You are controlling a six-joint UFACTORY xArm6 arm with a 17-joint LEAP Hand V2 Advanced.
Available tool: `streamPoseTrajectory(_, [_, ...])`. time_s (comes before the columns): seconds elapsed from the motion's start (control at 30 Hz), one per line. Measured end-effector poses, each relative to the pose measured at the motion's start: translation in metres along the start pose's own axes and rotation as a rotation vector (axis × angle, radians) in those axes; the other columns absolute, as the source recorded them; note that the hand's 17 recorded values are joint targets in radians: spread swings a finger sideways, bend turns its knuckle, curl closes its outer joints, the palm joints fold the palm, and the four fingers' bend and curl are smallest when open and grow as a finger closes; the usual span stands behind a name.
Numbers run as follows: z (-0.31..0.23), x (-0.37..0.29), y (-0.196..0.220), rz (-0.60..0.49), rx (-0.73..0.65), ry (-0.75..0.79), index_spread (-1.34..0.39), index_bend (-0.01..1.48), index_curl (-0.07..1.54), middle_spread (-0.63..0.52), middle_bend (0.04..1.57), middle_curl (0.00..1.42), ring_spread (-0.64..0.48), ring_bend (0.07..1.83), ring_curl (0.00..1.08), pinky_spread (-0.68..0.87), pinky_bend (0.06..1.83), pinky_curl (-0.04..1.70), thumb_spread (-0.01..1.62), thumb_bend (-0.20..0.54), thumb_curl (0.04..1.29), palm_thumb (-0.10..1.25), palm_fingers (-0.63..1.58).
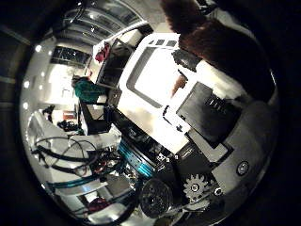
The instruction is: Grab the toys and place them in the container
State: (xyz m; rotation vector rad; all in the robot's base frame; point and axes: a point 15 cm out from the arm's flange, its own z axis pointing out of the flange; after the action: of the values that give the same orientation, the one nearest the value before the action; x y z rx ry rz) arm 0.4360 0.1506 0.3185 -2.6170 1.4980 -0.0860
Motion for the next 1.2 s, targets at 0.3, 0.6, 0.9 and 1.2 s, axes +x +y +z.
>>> streamPoseTrajectory(0.3, [0.041,-0.097,-0.075,-0.108,0.110,-0.055,-0.20,1.14,0.64,-0.09,1.33,0.58,-0.16,1.43,0.56,-0.22,1.07,1.08,0.87,-0.034,0.64,0.95,1.19])
streamPoseTrajectory(0.6, [0.077,-0.126,-0.066,-0.203,0.025,-0.046,-0.43,0.66,0.51,-0.14,0.78,0.41,-0.13,0.93,0.41,-0.12,0.85,0.91,0.89,-0.025,0.59,0.90,-0.16])
streamPoseTrajectory(0.9, [0.066,-0.105,-0.067,-0.225,0.040,-0.033,-0.51,0.29,0.32,-0.06,0.30,0.27,0.14,0.45,0.19,0.39,0.50,0.55,0.95,-0.026,0.51,0.86,-0.05])
streamPoseTrajectory(1.2, [0.040,0.001,-0.033,-0.115,0.027,0.065,-0.48,0.17,0.31,-0.04,0.21,0.29,0.15,0.36,0.19,0.45,0.44,0.44,0.95,-0.026,0.47,0.85,0.06])
